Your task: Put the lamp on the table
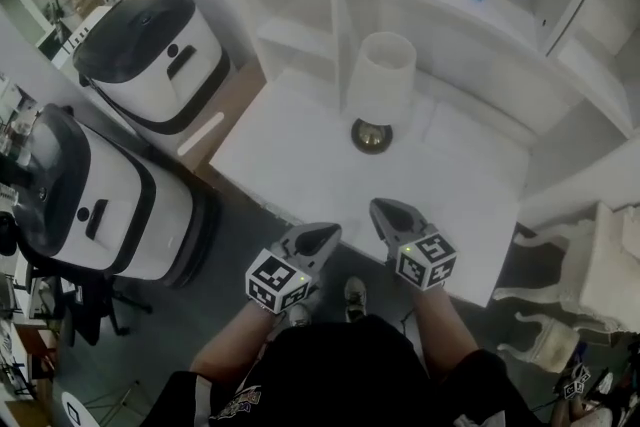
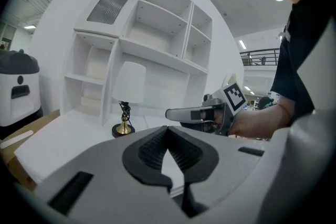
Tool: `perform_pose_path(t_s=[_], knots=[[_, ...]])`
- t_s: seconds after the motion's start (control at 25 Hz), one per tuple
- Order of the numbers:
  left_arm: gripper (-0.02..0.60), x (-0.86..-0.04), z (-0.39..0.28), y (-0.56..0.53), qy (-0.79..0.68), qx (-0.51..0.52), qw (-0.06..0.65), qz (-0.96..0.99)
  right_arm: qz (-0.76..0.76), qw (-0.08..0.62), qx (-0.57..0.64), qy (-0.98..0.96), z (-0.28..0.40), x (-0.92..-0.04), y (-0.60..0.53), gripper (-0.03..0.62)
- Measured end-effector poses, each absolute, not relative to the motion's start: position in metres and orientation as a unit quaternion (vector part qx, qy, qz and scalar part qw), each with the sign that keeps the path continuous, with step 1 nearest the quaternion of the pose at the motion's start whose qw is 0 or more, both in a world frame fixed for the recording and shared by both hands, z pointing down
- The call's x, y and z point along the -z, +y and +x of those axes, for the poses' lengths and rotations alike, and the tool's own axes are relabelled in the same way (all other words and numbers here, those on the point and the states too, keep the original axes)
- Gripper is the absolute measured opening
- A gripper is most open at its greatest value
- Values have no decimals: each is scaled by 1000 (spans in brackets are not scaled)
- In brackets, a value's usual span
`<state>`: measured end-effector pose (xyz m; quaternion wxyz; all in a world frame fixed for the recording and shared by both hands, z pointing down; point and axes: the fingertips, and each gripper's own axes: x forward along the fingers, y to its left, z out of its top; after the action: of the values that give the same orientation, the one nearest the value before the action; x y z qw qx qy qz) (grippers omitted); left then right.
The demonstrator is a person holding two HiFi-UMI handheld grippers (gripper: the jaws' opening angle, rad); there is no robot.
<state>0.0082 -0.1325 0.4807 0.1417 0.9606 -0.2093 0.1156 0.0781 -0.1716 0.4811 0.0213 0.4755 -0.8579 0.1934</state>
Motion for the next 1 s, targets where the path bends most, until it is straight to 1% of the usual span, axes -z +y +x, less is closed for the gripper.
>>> perform_pose_path(t_s=[0.44, 1.0], knots=[[6, -483, -44, -108, -174, -107, 149, 968, 510, 25, -188, -839, 24, -476, -132, 26], [6, -483, -86, -78, -143, -96, 151, 973, 540, 33, -179, -822, -18, -473, -90, 26]])
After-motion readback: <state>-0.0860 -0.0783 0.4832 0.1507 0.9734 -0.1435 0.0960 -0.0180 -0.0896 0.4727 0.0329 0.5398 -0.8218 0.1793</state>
